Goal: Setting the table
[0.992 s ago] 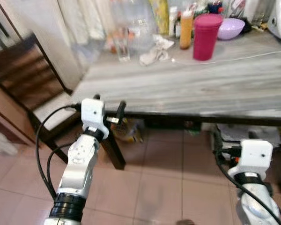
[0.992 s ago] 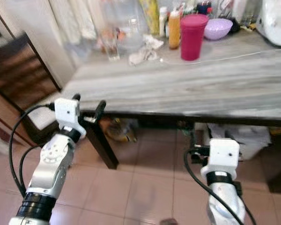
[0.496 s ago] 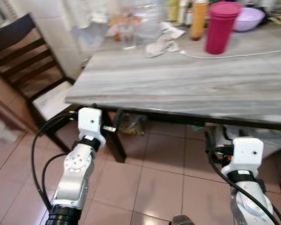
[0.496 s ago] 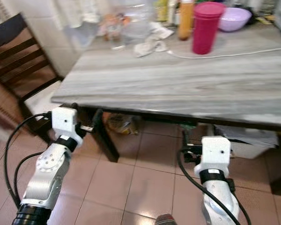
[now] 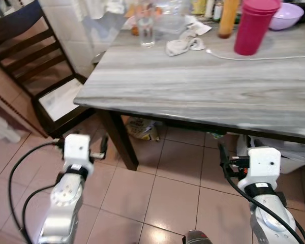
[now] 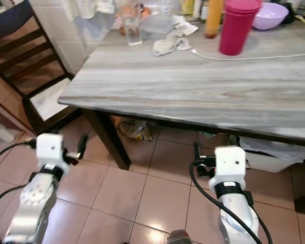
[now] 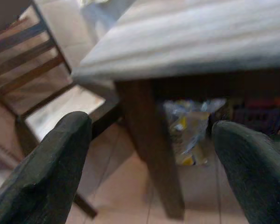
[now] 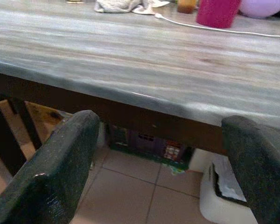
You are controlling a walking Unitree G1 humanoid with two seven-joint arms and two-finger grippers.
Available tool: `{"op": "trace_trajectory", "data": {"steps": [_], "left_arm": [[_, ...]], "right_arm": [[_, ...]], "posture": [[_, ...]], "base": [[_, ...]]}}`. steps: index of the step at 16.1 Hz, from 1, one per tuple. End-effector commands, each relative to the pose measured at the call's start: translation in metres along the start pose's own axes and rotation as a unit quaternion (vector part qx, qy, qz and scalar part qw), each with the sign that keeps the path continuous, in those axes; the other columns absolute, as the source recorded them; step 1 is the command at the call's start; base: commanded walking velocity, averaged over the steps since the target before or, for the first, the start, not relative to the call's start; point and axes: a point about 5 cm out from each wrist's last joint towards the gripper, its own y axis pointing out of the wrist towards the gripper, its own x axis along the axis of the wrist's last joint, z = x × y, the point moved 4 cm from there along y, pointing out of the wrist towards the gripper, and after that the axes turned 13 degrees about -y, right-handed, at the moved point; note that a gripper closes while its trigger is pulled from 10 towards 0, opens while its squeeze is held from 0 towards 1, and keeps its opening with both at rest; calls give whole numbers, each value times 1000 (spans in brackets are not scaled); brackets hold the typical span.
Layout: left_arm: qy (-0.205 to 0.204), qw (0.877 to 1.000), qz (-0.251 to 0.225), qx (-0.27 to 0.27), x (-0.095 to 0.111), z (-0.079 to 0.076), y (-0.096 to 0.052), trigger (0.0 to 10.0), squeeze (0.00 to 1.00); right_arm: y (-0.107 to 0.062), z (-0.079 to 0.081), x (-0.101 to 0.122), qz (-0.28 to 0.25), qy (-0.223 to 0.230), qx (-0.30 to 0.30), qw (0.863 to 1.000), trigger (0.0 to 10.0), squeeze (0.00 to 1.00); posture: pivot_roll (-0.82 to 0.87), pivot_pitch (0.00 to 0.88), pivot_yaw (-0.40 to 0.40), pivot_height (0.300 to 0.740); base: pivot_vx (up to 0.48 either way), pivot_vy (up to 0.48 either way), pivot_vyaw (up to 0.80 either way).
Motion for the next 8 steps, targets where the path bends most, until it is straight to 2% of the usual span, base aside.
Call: {"op": "trace_trajectory", "data": {"steps": [1,6,8], "left_arm": [[1,1000,16,15,-8,10,-5,10000,0],[-25,999,18,9,-8,6,-3,10000,0],[-22,1000,19,9,-8,6,-3,10000,0]], "right_arm": [[-1,3,-2,4,1,7,1000,10000,0],[0,3,-1,4,2,5,1000,10000,0],[1,2,-2,7,5,0,1000,10000,0]], "posture": [[-322,196,121,740],[-321,194,121,740],[-321,194,121,740]], "base": [[0,0,0],[0,0,0],[0,0,0]]}}
